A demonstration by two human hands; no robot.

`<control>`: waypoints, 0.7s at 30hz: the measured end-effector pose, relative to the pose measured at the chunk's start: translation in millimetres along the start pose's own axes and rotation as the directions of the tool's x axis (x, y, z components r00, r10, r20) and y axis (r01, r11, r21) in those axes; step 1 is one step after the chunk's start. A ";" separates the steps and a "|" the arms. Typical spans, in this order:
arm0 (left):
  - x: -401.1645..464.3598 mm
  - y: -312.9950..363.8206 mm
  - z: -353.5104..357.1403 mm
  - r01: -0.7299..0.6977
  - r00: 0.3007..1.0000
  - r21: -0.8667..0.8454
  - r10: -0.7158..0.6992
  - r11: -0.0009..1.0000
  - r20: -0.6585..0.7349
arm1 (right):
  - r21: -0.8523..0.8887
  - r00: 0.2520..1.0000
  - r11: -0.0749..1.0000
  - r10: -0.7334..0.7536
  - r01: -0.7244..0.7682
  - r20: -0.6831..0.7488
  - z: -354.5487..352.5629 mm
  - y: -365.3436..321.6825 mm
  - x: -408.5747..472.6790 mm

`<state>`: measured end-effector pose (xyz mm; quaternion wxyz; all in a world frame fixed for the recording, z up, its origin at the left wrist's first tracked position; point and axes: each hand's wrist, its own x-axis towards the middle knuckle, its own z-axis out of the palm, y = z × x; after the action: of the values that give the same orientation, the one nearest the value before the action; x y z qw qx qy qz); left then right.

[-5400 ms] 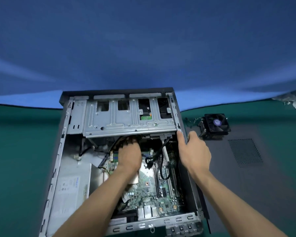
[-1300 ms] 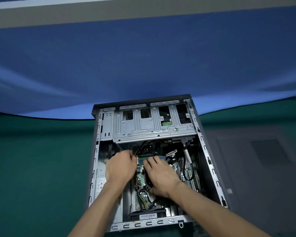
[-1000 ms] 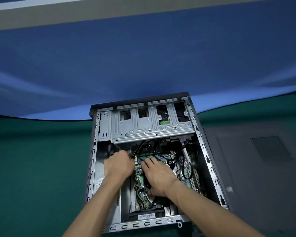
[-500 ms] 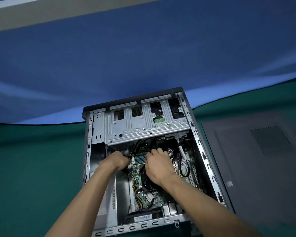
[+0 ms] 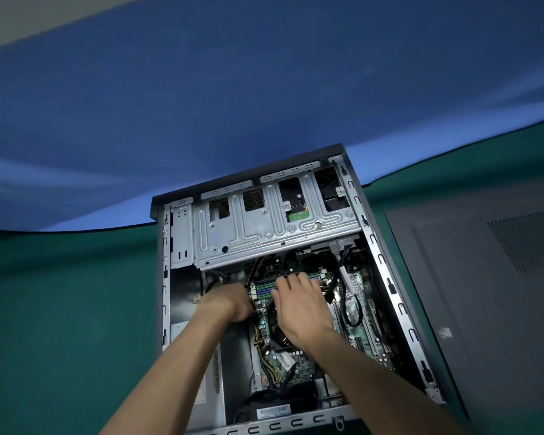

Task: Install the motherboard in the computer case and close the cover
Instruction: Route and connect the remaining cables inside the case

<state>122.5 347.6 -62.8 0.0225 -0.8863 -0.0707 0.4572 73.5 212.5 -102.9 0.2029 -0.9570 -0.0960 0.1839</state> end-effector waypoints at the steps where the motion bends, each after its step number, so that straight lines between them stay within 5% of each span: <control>1: 0.0 1.7 0.4 0.007 1.000 0.030 -0.007 1.000 0.001 | 0.000 1.000 1.000 -0.003 0.003 0.006 0.5 0.5 0.1; 5: -2.0 9.7 -1.4 -0.011 0.998 0.124 0.004 0.992 0.056 | -0.020 1.000 1.000 -0.013 0.013 0.010 1.1 0.3 -0.3; 13: -3.4 -6.7 -13.4 -0.085 0.990 -0.182 0.103 0.980 0.093 | 0.016 1.000 1.000 0.000 0.000 0.002 2.1 -0.3 -1.9; 21: -10.9 -5.7 -13.7 -0.116 0.982 -0.199 0.143 0.973 0.124 | 0.017 1.000 1.000 -0.020 0.020 -0.002 0.4 1.3 -2.7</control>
<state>126.8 352.0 -45.4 -0.0973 -0.8535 -0.0575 0.5087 70.9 210.8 -102.9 0.2127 -0.9545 -0.1037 0.1817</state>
